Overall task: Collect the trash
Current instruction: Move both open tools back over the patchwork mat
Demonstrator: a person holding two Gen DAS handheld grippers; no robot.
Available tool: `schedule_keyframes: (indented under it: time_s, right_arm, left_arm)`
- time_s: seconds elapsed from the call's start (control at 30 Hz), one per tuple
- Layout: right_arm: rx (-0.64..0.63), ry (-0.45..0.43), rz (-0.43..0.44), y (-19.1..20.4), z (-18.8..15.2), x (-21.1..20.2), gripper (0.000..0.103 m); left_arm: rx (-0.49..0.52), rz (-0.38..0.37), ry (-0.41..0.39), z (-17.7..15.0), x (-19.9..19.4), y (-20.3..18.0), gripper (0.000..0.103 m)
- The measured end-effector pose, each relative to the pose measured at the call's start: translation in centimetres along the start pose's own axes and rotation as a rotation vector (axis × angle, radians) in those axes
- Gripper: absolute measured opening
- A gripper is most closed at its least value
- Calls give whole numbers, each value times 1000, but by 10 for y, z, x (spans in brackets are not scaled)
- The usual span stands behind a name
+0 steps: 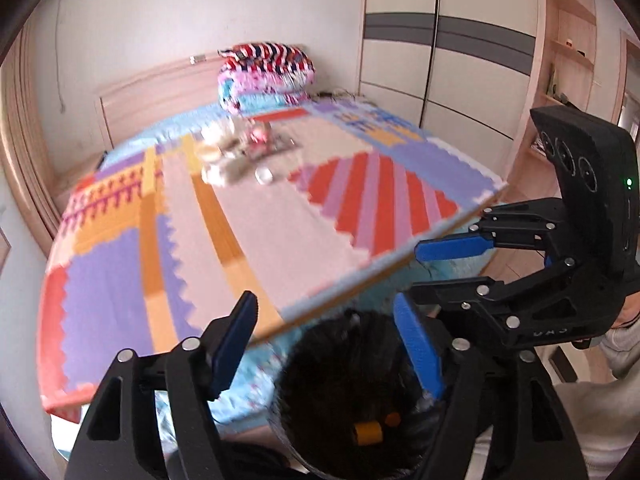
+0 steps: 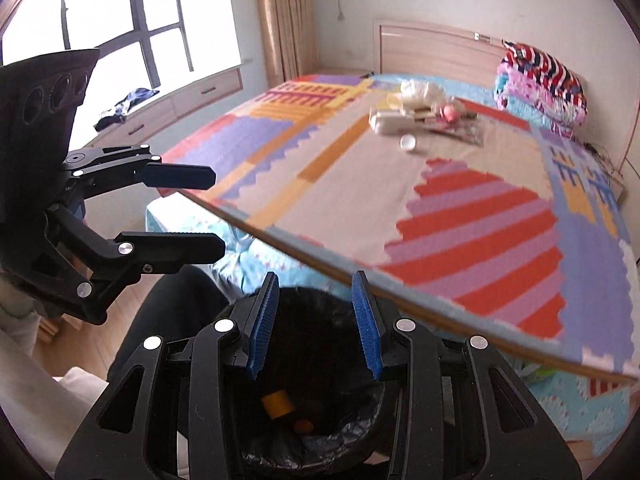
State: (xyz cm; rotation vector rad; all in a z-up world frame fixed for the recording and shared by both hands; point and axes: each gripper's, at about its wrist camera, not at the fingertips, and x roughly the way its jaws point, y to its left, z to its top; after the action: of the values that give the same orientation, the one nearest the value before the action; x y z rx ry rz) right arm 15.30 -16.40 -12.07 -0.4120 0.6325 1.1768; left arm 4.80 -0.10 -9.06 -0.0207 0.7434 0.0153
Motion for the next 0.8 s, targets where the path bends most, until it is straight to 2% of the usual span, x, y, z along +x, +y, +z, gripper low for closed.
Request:
schedule_keyframes:
  time_s: [0.3, 0.8]
  right_arm:
    - [-17, -36, -19, -17, 34, 12, 40]
    - [-25, -43, -58, -45, 75, 47, 40]
  left_arm:
    - [6, 17, -32, 36, 9, 26, 69]
    - [3, 22, -7, 87, 69, 85, 69]
